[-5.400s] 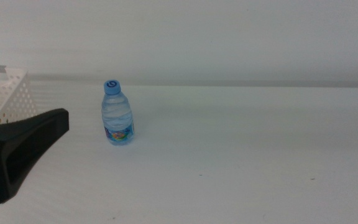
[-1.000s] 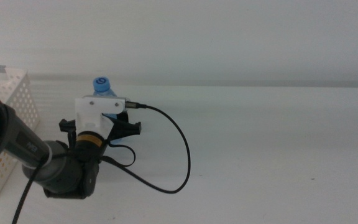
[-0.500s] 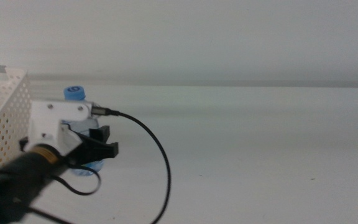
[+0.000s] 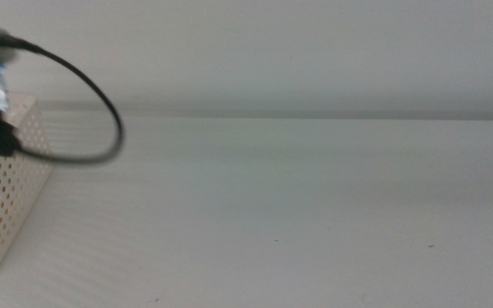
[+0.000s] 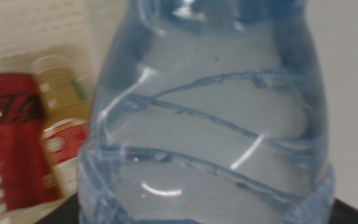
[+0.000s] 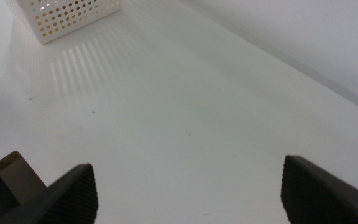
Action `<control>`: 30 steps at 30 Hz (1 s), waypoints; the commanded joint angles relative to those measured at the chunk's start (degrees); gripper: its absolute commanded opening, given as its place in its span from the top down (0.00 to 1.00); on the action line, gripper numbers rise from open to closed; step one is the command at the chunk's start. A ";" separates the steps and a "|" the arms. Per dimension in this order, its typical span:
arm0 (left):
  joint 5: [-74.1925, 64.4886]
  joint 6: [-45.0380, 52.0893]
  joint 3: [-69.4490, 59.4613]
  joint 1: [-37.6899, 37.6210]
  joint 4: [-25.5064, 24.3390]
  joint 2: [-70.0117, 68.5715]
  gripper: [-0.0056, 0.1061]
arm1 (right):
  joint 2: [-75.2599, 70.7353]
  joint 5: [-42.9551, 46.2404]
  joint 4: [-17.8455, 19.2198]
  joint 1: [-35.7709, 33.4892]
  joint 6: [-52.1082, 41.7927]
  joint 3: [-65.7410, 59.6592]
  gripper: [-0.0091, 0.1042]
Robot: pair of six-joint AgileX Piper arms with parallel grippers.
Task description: Use arms to grab the bottles and put them into the dustbin to the left of the table.
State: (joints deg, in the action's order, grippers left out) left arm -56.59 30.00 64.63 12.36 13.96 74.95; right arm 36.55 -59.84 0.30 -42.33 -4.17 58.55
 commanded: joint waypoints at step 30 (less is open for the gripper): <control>-5.75 7.26 22.91 13.94 -6.65 33.62 0.78 | -0.19 0.78 0.30 0.22 -0.18 -0.04 0.22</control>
State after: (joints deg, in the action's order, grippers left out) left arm -63.17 37.04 86.72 26.15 6.36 108.88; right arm 36.55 -59.84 0.30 -42.33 -4.06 58.55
